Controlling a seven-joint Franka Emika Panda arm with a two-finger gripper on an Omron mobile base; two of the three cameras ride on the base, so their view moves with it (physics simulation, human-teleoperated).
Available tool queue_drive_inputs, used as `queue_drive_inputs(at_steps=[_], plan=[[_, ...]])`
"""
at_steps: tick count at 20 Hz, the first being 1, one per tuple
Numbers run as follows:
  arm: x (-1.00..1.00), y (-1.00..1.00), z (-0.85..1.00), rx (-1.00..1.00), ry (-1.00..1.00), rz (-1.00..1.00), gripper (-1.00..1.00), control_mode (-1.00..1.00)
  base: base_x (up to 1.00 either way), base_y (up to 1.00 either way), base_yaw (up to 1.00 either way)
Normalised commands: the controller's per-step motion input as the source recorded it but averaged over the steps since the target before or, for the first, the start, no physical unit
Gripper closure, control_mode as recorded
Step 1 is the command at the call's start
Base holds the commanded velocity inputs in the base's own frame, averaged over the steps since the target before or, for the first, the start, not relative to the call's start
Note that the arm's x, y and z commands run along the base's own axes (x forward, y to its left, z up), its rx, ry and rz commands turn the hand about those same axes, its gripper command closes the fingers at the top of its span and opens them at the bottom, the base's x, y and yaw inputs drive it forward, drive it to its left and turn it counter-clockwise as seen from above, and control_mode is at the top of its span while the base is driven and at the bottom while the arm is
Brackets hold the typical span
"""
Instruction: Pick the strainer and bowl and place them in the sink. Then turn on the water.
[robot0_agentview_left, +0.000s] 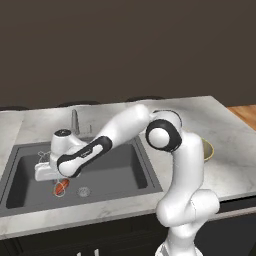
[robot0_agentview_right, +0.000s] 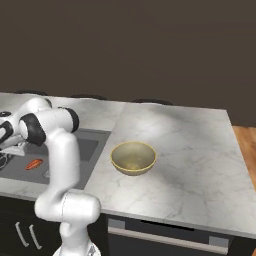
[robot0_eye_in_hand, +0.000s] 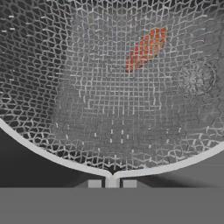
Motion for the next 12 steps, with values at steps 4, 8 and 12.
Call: queue_drive_inputs(at_steps=[4, 8, 12], plan=[[0.43, 0.34, -0.13, 0.0, 0.0, 0.0, 1.0, -1.0, 0.0, 0.0, 0.0], [0.36, 0.14, 0.0, 0.0, 0.03, 0.0, 1.0, -1.0, 0.0, 0.0, 0.0], [0.29, 0.0, -0.06, 0.0, 0.03, 0.0, 1.0, -1.0, 0.0, 0.0, 0.0]])
